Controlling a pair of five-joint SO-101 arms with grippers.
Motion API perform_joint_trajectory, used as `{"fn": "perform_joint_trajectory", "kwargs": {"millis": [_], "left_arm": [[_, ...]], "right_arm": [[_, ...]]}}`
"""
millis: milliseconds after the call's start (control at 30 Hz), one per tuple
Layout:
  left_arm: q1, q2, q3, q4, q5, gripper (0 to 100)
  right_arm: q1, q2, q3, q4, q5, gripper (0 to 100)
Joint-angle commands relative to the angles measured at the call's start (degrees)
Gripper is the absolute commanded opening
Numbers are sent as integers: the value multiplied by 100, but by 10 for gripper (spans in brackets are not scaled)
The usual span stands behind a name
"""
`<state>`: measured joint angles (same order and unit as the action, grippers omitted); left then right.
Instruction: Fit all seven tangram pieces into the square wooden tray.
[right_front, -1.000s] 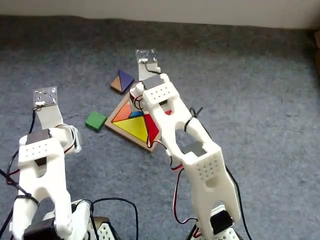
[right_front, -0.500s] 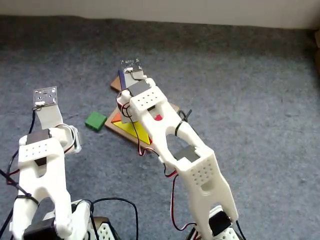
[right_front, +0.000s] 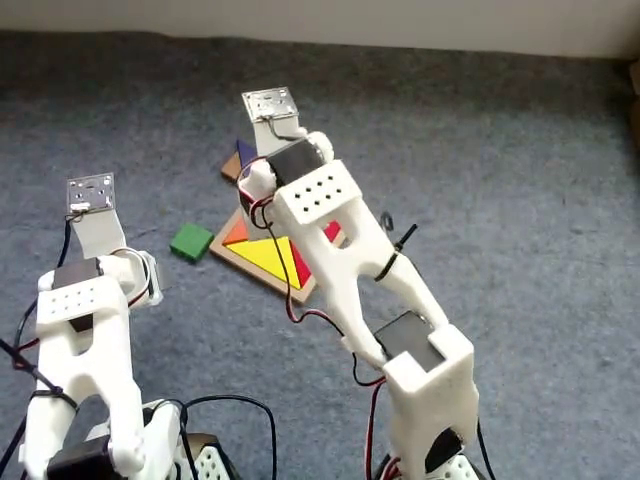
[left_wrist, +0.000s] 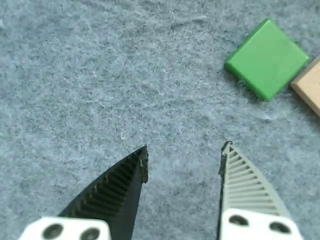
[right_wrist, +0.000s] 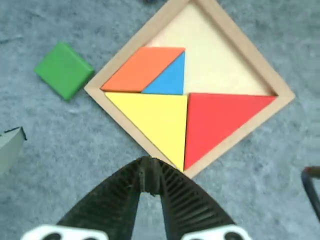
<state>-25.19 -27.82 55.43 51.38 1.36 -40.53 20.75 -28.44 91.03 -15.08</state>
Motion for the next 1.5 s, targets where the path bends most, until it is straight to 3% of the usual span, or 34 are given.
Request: {"fn": "perform_joint_trajectory", "kwargs": {"millis": [0,167,500,867,1067,1200,1467], "left_arm": [[84,-136,-22,-79,26,231],[92,-127,-22,-79,26,231],[101,-110,-22,-79,26,231],[127,-136,-637,88,26,236],[382,-101,-2000,1653,-290,306],[567,-92,-2668,2321,114,310],[1015,163,-2879,2242,1231,310]], "right_arm": [[-22,-646,-75,549,70,5],[356,-1068,224,998,70,5],[646,-3644,3231,716,70,5],[2097,-6000,6976,-1868,62,5],[2290,-6668,8532,-3407,62,5],[2404,-6826,9095,-4154,62,5],[2431,-6835,9499,-4541,62,9]]}}
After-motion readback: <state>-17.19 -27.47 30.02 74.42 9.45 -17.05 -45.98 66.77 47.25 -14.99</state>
